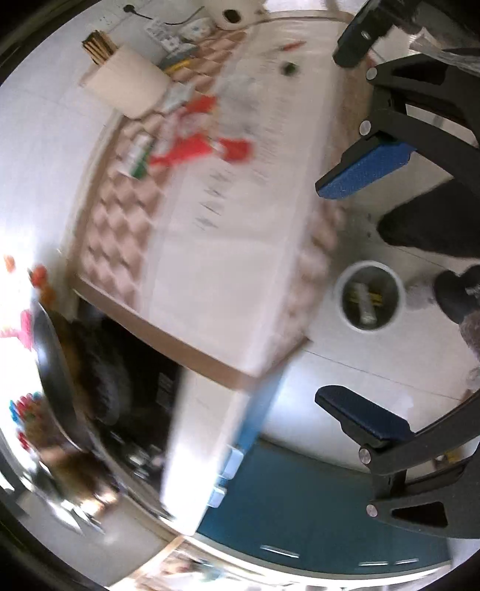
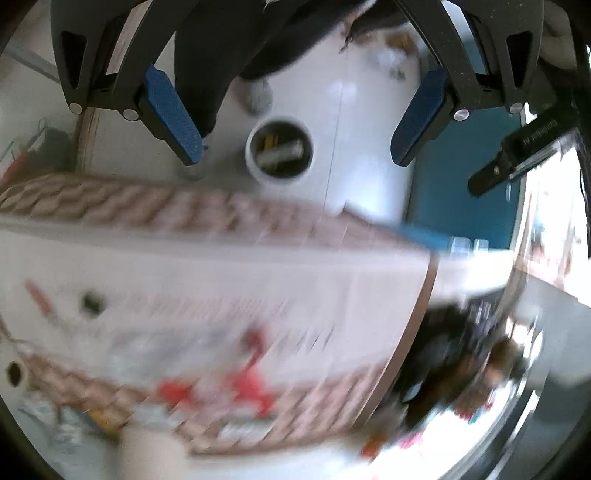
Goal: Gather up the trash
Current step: 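Grasp the green-white medicine box with the left tool while the right tool reaches a white packet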
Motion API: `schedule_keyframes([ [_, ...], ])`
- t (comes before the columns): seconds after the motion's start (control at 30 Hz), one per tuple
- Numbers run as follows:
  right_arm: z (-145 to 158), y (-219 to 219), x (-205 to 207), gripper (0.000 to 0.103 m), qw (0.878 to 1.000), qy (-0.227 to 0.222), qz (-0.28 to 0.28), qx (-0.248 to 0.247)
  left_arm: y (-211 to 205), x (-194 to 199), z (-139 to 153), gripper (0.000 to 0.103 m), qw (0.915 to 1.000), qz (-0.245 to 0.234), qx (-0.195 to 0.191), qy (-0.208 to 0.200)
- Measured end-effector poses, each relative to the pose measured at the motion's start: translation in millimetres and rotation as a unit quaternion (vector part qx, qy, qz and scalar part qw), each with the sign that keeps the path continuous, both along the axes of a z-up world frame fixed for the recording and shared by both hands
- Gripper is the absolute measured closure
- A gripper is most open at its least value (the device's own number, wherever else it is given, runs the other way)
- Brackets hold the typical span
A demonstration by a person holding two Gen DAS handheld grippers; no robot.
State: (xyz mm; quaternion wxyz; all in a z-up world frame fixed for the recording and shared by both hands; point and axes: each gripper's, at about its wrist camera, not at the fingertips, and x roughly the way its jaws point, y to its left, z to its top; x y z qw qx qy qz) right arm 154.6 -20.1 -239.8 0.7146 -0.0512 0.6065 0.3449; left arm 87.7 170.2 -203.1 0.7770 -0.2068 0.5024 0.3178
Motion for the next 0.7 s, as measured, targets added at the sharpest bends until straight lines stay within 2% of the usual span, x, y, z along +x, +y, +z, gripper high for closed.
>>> schedule_keyframes([
  [0.07, 11.2, -6.9, 43.0, 0.0, 0.999, -0.008, -0.029, 0.009, 7.5, 47.7, 6.6, 0.0, 1.0, -0.004, -0.006, -0.005],
  [0.13, 19.7, -12.6, 102.4, 0.0, 0.997, -0.02, -0.067, 0.015, 17.0, 95.2, 5.1, 0.0, 0.9992, -0.001, -0.038, -0.01],
  [0.27, 5.7, -13.0, 214.8, 0.0, 0.992, -0.024, -0.123, 0.011, 42.9, 199.1, -14.6, 0.0, 0.9932, 0.026, -0.113, -0.014],
  [0.3, 0.4, -11.2, 242.6, 0.0, 0.99, -0.027, -0.137, 0.005, 52.6, 231.7, -26.4, 0.0, 0.9899, 0.036, -0.137, -0.012],
  [0.37, -14.5, -6.0, 286.2, 0.0, 0.986, -0.03, -0.161, -0.002, 64.8, 271.8, -42.2, 0.0, 0.9842, 0.053, -0.169, -0.004],
  [0.5, -57.7, 8.9, 374.3, 0.001, 0.977, -0.006, -0.213, -0.021, 92.6, 342.5, -92.4, 0.001, 0.9631, 0.108, -0.246, 0.01],
  [0.57, -75.5, 15.7, 394.4, 0.002, 0.975, 0.006, -0.222, -0.028, 105.6, 364.9, -120.0, 0.001, 0.9456, 0.145, -0.291, 0.014],
  [0.67, -93.5, 28.4, 419.7, 0.003, 0.973, 0.01, -0.227, -0.038, 118.5, 381.5, -147.0, 0.002, 0.9252, 0.192, -0.326, 0.02],
  [0.7, -97.7, 32.7, 427.1, 0.003, 0.973, 0.009, -0.228, -0.038, 123.7, 385.8, -156.2, 0.002, 0.9205, 0.21, -0.328, 0.03],
])
